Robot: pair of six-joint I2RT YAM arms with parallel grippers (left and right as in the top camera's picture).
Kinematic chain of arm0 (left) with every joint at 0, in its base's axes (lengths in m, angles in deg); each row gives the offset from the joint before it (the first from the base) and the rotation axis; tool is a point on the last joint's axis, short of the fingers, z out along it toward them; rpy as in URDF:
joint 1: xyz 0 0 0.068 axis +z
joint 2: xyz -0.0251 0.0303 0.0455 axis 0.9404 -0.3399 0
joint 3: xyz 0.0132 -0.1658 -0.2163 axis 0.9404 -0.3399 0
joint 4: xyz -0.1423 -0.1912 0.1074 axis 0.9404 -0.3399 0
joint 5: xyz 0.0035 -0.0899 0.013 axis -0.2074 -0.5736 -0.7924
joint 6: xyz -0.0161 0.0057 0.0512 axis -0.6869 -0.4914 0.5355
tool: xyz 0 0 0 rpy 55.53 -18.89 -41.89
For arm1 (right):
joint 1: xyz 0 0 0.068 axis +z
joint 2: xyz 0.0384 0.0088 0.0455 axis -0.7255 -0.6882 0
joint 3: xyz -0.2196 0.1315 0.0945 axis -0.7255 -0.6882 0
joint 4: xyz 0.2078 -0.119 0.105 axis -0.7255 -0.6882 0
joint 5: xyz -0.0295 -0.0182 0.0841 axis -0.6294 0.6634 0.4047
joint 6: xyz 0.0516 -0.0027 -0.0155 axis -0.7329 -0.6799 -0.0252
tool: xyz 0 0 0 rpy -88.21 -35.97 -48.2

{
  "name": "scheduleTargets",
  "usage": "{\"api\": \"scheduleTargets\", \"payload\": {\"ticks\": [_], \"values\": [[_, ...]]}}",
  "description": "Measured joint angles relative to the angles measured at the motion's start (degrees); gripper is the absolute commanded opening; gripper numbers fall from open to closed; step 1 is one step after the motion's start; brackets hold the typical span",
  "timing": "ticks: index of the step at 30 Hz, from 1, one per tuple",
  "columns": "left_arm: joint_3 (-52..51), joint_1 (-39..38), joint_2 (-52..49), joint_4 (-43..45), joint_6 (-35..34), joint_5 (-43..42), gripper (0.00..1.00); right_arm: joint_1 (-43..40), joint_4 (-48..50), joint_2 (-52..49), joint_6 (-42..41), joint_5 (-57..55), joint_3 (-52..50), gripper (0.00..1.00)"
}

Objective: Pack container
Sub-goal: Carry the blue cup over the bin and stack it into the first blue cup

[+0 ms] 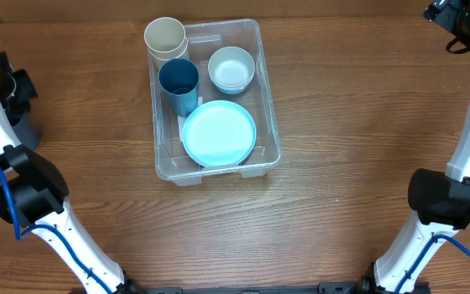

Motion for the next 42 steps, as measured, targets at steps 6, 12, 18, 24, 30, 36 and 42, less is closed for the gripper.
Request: {"api": "scheduleTargets", "payload": {"ticks": [6,12,18,24,30,36,42], "values": [[-0.79,1.46,-0.59,0.55,0.0,0.24,0.04,0.0,-0.04,0.0,0.0,-0.02,0.0,1.0],[-0.66,1.97,-0.57,0.33,0.0,-3.34,0.04,0.0,-0.02,0.0,-0.02,-0.02,0.0,1.0],[2.64,-0.59,-0.24,-0.98,0.2,-8.61,0.04,0.0,-0.04,0.0,0.0,-0.02,0.0,1.0],[7.5,-8.22,8.37,-1.03,1.51,-9.33,0.04,0.0,-0.07,0.0,0.0,-0.02,0.0,1.0],[9.2,-17.33,22.64,-0.2,4.37,-9.46,0.04,0.0,0.0,0.0,0.0,-0.02,0.0,1.0],[9.55,-30.99,27.45,-1.97,6.49,-10.97,0.04,0.0,-0.02,0.0,0.0,0.0,0.0,1.0],[9.53,-41.05,27.12,-5.84,8.48,-10.14,0.04,0.0,-0.04,0.0,0.0,-0.02,0.0,1.0]]}}
